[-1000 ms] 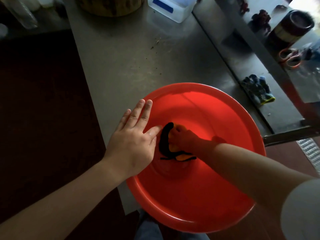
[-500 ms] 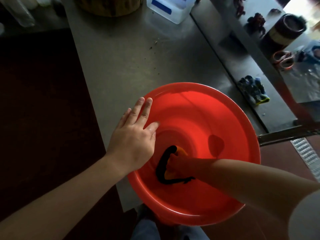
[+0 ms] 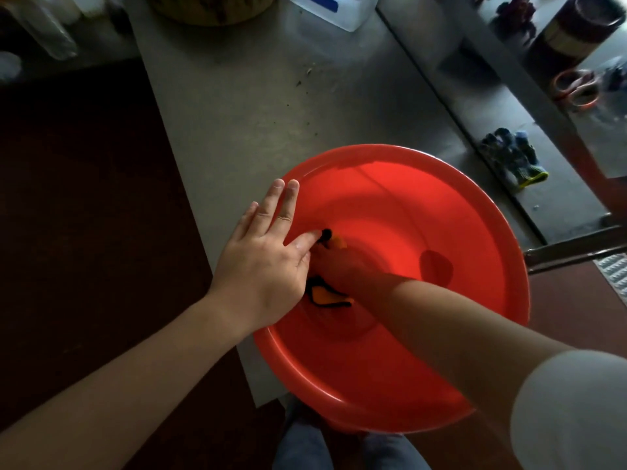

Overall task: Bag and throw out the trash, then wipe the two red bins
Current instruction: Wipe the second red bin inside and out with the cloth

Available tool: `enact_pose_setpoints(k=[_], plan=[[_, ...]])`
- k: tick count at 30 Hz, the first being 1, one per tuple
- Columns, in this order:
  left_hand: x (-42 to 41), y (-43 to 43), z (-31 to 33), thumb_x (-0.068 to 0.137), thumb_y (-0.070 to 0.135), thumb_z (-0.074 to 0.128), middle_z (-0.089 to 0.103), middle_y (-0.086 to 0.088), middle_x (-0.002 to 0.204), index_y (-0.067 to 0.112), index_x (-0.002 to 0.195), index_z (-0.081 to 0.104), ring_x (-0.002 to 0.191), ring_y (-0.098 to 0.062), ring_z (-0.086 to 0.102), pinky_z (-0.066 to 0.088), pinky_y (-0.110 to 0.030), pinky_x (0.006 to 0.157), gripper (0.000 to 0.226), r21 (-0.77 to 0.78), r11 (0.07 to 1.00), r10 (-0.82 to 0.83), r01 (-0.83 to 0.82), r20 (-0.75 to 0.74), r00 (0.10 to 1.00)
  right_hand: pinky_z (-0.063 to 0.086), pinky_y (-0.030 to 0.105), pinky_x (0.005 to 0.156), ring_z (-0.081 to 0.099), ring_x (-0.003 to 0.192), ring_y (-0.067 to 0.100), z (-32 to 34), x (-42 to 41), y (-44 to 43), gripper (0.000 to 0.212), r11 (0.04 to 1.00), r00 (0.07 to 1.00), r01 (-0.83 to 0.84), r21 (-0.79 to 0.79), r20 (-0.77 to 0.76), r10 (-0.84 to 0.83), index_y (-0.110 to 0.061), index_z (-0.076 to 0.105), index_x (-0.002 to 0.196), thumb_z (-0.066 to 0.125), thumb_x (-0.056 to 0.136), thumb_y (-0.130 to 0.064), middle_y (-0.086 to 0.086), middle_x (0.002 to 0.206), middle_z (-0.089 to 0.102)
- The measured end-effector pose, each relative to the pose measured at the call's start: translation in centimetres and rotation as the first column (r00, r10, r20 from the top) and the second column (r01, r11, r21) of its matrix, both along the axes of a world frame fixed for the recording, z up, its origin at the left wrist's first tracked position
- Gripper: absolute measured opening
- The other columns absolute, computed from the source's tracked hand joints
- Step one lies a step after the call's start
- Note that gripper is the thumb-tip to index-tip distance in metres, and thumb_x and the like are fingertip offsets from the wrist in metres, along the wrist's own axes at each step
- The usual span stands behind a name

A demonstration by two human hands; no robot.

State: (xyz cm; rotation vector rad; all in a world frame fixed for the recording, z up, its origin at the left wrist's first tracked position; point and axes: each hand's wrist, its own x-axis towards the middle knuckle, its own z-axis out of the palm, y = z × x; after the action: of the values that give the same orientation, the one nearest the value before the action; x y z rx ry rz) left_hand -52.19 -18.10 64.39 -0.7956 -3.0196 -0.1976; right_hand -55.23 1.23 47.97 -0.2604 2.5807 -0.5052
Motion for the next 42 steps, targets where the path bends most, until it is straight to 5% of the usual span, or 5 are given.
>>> enact_pose_setpoints(k=[14,21,26,33,42], plan=[[-0.2,0.9,-0.2,0.102,0.035,0.041,0.000,-0.009,0.168,0.030,0.131,0.064,0.156,-0.026,-0.007,0.016,-0.048,0.124,0.037,0.034,0.999,0.036,-0.037,0.043,0.998,0.042,0.065,0.097,0.038,0.139,0.043,1.2,5.9,2.6,0.054,0.840,0.785,0.401,0.366,0.336,-0.521,-0.024,0.036,0.154,0.045,0.102,-0.030,0.011,0.153,0.040],[-0.2,1.0,-0.4,0.101,0.035,0.040,0.003,-0.010,0.168,0.030,0.130,0.064,0.156,-0.026,-0.005,0.017,-0.048,0.124,0.038,0.051,0.998,0.034,-0.035,0.029,0.999,0.048,0.045,0.054,0.062,0.050,0.033,4.0,8.2,-1.1,0.006,0.599,0.403,0.796,0.083,0.665,-0.628,-0.012,0.065,0.053,0.064,0.047,-0.012,0.018,0.060,0.064],[-0.2,0.8,-0.5,0.100,0.034,0.043,0.007,-0.011,0.168,0.029,0.125,0.068,0.156,-0.027,-0.001,0.019,-0.049,0.123,0.035,0.074,0.997,0.027,-0.027,0.000,1.000,0.054,0.044,0.071,0.072,0.057,0.029,3.8,7.2,-1.8,0.007,0.487,0.180,0.861,0.143,0.811,-0.557,-0.005,0.072,0.069,0.076,0.068,-0.010,0.014,0.067,0.072],[-0.4,0.7,-0.2,0.101,0.037,0.038,-0.003,-0.008,0.168,0.032,0.127,0.065,0.155,-0.025,-0.011,0.009,-0.047,0.124,0.038,0.059,0.998,0.026,-0.029,0.041,0.999,0.047,0.020,0.041,0.069,0.051,0.012,6.6,4.7,0.3,0.012,0.594,0.522,0.796,-0.116,0.627,-0.578,-0.007,0.073,0.095,0.065,0.094,-0.017,0.003,0.064,0.074],[-0.4,1.0,0.5,0.102,0.035,0.038,-0.007,-0.005,0.168,0.031,0.128,0.063,0.154,-0.021,-0.015,0.002,-0.044,0.125,0.036,0.093,0.994,0.039,-0.049,0.108,0.993,0.035,0.027,0.081,0.057,0.117,0.032,13.3,4.1,4.8,0.031,0.993,0.980,-0.017,0.121,0.198,-0.007,-0.011,0.061,0.129,0.053,0.099,-0.014,0.014,0.129,0.060]])
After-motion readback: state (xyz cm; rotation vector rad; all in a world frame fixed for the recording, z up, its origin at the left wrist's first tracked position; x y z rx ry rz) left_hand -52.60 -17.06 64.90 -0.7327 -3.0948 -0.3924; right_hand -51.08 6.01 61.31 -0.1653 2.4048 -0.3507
